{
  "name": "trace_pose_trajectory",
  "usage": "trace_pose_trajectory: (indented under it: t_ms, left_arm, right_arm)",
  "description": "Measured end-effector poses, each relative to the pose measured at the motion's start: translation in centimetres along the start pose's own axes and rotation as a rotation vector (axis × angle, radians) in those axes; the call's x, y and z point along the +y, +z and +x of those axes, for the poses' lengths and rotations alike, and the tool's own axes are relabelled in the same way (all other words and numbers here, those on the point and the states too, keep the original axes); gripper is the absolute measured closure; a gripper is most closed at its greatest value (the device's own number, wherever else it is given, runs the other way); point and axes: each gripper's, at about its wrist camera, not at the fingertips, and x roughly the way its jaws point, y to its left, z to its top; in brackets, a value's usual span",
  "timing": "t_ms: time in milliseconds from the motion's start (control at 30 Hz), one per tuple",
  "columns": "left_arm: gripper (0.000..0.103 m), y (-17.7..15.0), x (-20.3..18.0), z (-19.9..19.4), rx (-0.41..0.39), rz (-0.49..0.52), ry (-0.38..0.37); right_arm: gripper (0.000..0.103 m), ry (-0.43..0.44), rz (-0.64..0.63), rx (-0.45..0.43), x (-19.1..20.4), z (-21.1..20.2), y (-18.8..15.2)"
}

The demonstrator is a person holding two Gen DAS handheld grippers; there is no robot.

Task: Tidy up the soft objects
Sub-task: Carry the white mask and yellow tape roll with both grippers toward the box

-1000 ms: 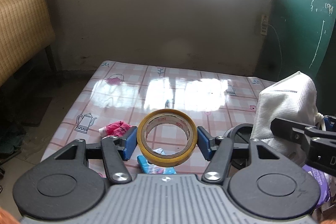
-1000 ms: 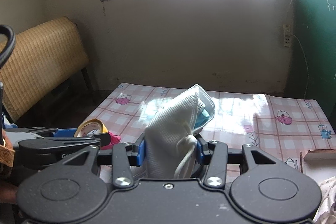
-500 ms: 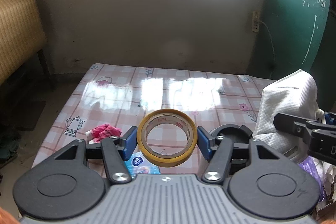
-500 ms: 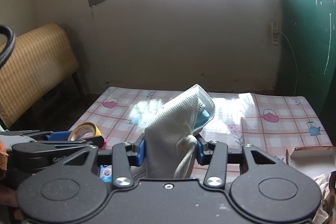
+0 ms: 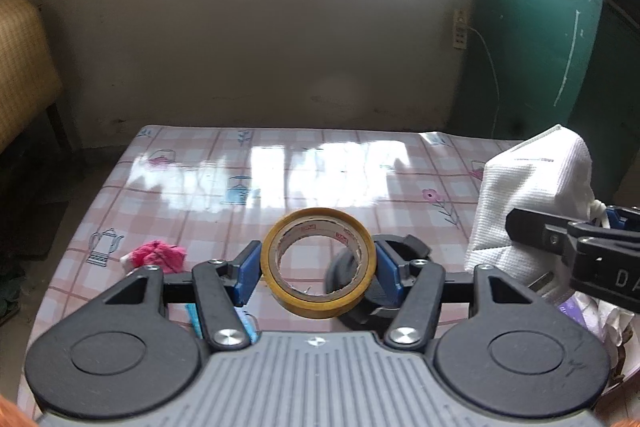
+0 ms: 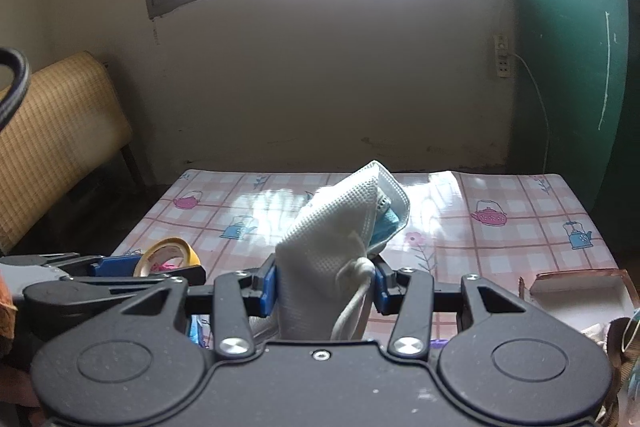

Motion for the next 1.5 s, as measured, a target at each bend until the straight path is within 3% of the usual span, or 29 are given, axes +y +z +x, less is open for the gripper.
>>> trace_pose_trajectory:
  t_ms: [1500]
  left_arm:
    - [0.042, -1.3, -10.2, 1.8, 0.038, 0.134, -0.160]
  right_arm:
    - [0.048, -0.127, 0.085, -0.008, -9.2, -2.9, -1.7]
